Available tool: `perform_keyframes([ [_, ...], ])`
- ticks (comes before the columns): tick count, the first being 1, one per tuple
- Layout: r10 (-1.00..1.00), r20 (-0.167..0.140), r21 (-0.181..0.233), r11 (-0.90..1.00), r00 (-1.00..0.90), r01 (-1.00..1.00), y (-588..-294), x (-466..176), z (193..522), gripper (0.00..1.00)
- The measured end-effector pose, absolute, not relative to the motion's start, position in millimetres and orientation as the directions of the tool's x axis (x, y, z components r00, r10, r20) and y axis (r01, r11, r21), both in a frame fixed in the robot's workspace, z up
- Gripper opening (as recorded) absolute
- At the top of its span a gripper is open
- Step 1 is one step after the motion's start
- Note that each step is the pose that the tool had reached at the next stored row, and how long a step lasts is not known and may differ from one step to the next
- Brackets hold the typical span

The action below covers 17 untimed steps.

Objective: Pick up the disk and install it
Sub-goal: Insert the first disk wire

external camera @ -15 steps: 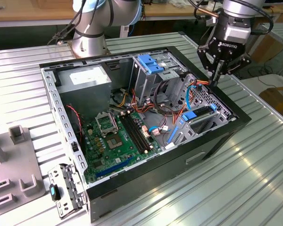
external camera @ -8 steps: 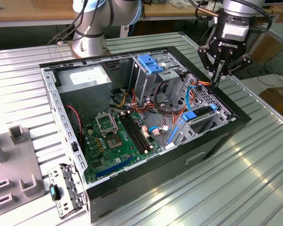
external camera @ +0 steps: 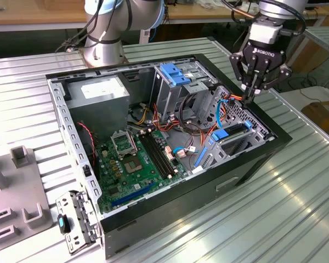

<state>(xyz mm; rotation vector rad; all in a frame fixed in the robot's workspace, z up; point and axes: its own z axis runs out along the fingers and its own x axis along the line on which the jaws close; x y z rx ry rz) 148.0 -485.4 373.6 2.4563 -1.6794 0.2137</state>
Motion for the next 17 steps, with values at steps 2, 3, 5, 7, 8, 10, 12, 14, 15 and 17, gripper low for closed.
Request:
perform_keyframes([
  [2, -0.92, 0.207, 0.05, -0.33, 0.333, -0.943, -485, 148, 374, 0.17],
  [3, -0.922, 0.207, 0.049, -0.323, 0.326, -0.945, -485, 148, 374, 0.17],
  [5, -0.926, 0.196, 0.044, -0.322, 0.324, -0.946, -486, 148, 373, 0.17],
  [7, -0.938, 0.123, 0.018, -0.324, 0.324, -0.946, -490, 148, 374, 0.17],
  [8, -0.938, 0.123, 0.018, -0.323, 0.323, -0.946, -492, 148, 374, 0.17],
  [10, -0.94, 0.123, 0.018, -0.32, 0.319, -0.947, -496, 148, 373, 0.17],
  [12, -0.94, 0.124, 0.018, -0.318, 0.318, -0.948, -500, 148, 373, 0.17],
  [14, -0.946, 0.124, 0.018, -0.299, 0.299, -0.954, -500, 148, 373, 0.17],
  [15, -0.95, 0.124, 0.017, -0.285, 0.285, -0.958, -500, 148, 373, 0.17],
  [17, -0.96, 0.124, 0.017, -0.251, 0.252, -0.968, -500, 148, 373, 0.17],
])
